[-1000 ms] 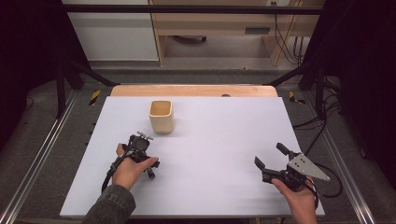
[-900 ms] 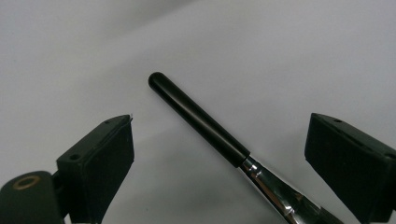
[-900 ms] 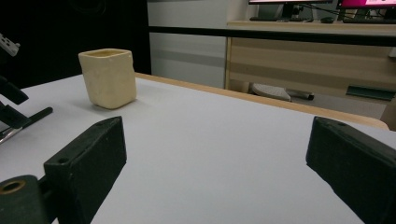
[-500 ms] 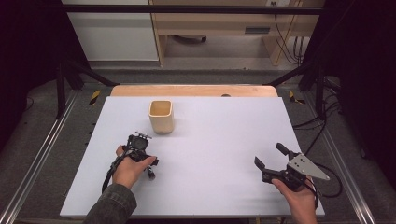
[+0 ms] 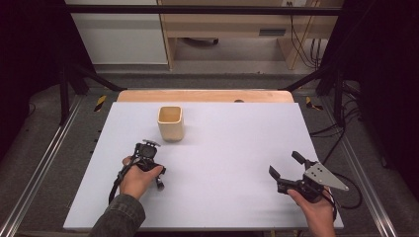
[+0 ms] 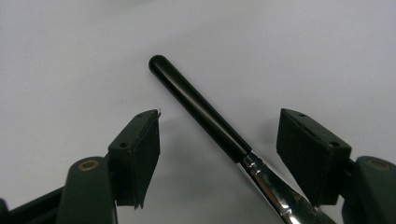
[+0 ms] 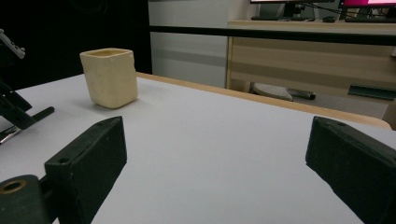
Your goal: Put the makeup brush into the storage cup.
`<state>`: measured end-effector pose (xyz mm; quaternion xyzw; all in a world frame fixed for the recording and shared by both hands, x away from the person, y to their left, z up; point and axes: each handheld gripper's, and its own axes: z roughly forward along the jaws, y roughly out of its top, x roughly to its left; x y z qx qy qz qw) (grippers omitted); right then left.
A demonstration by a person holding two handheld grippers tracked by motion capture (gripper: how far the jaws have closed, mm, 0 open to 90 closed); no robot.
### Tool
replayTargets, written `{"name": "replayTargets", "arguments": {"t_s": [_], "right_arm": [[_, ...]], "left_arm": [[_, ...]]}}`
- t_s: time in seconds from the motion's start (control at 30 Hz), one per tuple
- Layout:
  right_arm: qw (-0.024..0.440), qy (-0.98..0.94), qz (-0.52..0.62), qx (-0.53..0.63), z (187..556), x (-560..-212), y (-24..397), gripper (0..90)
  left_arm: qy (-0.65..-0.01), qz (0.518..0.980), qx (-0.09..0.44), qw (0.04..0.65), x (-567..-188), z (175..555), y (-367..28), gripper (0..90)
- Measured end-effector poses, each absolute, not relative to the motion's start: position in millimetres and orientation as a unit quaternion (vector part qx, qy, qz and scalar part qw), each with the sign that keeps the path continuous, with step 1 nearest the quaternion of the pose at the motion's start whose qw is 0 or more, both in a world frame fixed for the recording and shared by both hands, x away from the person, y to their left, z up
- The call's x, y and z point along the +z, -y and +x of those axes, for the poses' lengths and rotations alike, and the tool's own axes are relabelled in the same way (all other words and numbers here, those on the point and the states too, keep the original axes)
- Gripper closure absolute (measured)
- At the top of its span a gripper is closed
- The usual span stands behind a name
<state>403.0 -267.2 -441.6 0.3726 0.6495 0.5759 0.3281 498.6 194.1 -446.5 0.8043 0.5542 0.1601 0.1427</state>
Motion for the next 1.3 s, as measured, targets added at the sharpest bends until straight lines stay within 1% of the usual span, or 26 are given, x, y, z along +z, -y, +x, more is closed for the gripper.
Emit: {"name": "replayTargets", "arguments": {"t_s": [0.33,0.53,0.97,1.3], "right_arm": [[0.329,-0.649,0.373,0.576,402.9,-441.4,267.4,6.0],[0.329,-0.650,0.372,0.576,403.1,-441.5,267.4,6.0],[0.329,-0.650,0.373,0.575,402.9,-441.3,267.1,6.1],[0.330,-0.651,0.371,0.574,403.0,-441.4,267.0,6.3]], "left_arm": [[-0.553,0.806,0.157,0.141,-448.4,498.5,-191.3,31.3],[-0.548,0.811,0.150,0.141,-449.5,497.8,-189.2,34.7],[-0.549,0.810,0.148,0.141,-450.9,497.3,-187.5,34.9],[-0.547,0.812,0.139,0.145,-450.6,497.2,-187.8,41.7]]}}
